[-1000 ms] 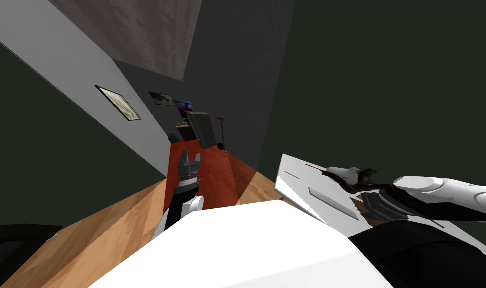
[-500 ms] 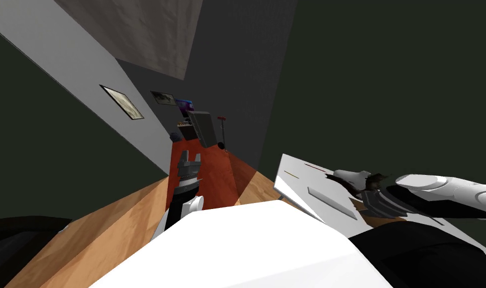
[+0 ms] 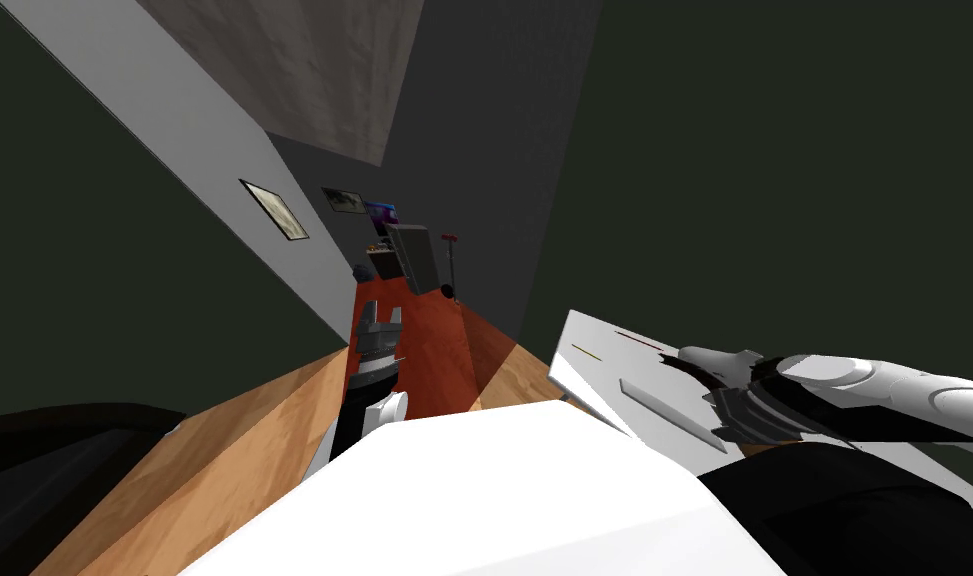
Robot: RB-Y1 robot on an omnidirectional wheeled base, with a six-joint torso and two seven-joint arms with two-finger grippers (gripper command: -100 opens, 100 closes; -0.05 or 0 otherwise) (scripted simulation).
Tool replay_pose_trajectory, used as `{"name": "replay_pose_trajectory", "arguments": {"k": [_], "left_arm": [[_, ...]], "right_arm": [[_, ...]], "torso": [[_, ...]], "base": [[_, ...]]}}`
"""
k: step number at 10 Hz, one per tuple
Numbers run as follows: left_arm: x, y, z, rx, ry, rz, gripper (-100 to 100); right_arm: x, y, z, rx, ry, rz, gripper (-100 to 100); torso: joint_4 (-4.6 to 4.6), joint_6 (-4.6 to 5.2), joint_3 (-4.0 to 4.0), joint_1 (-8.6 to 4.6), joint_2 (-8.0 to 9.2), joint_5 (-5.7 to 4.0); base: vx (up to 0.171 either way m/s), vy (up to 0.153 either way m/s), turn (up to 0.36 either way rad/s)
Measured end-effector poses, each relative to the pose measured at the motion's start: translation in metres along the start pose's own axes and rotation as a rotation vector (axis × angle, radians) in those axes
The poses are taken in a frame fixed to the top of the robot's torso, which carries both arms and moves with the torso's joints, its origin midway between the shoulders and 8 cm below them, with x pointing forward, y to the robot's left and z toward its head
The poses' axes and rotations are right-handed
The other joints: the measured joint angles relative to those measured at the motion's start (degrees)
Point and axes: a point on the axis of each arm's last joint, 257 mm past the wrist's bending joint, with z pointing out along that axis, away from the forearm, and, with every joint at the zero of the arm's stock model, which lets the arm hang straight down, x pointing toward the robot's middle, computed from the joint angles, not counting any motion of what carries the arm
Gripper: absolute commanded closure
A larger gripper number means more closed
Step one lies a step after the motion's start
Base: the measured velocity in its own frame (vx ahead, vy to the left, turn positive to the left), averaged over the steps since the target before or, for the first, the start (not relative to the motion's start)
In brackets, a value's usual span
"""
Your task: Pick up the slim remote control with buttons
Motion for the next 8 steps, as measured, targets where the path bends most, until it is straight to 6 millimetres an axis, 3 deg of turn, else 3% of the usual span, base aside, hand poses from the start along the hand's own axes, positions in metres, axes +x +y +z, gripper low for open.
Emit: {"name": "replay_pose_trajectory", "arguments": {"k": [5, 8], "left_arm": [[0.000, 0.000, 0.000, 0.000, 0.000, 0.000, 0], [0.000, 0.000, 0.000, 0.000, 0.000, 0.000, 0]], "right_arm": [[-0.002, 0.030, 0.018, -0.069, -0.009, -0.015, -100], [-0.004, 0.064, 0.036, -0.138, -0.023, -0.024, -100]], "torso": [[0.00, 0.02, 0.00, 0.05, 0.00, 0.02], [-0.01, 0.01, -0.03, -0.10, -0.05, -0.03]], "base": [[-0.003, -0.018, 0.082], [0.006, -0.035, 0.088]]}}
